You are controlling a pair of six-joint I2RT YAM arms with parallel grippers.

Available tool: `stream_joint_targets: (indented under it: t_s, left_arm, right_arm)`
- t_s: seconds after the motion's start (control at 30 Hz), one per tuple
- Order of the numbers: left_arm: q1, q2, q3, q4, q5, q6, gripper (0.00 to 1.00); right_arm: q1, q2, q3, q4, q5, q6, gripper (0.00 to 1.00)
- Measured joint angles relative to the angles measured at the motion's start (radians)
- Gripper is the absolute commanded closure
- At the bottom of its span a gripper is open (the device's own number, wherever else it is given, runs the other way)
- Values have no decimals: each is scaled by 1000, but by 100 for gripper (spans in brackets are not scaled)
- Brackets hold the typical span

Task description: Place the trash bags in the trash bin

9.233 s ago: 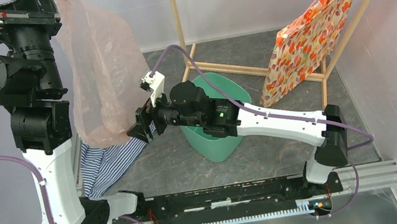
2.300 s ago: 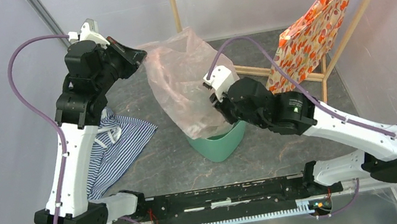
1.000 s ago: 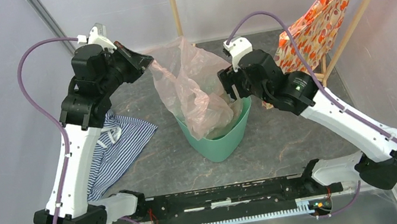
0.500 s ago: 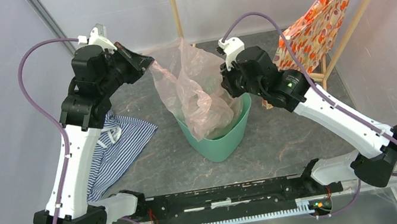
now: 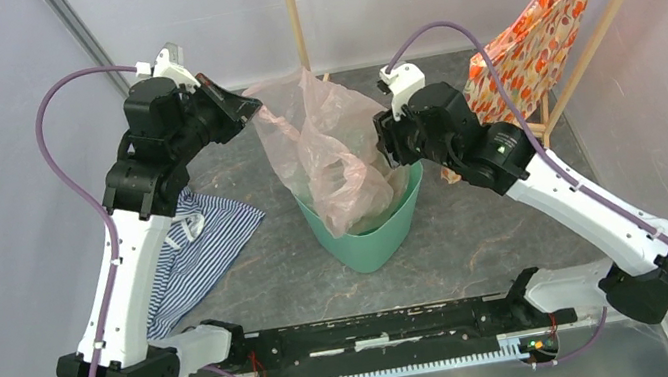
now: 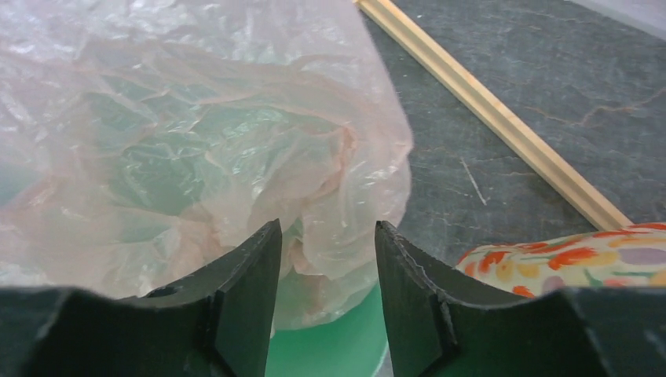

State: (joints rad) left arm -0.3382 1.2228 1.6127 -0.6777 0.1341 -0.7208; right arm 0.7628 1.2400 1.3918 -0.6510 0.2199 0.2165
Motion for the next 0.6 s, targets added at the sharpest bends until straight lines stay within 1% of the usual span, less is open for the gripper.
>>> stream_joint_targets:
  t_s: [0.2,0.27,0.3,0.33,0.4,0.5,0.6]
  left_arm:
    - [0,0,0,0,0,0,98]
    - [0,0,0,0,1,0,98]
    - [0,0,0,0,1,0,98]
    - [0,0,0,0,1,0,98]
    - [0,0,0,0,3,0,98]
    - [0,0,0,0,8,0,98]
    - [0,0,0,0,10,1,98]
  right_arm:
    - [-2,-3,0,-7,69,-16,29]
    - [-6,8,0,-8,81,-27,30]
    - [-8,16,0,-7,82,-31,32]
    - [-11,25,0,-2,80,-36,38]
    - [-13,41,0,13,71,-46,53]
    - [-13,52,-1,33,42,-54,81]
    - [-13,50,-4,59,10,-49,97]
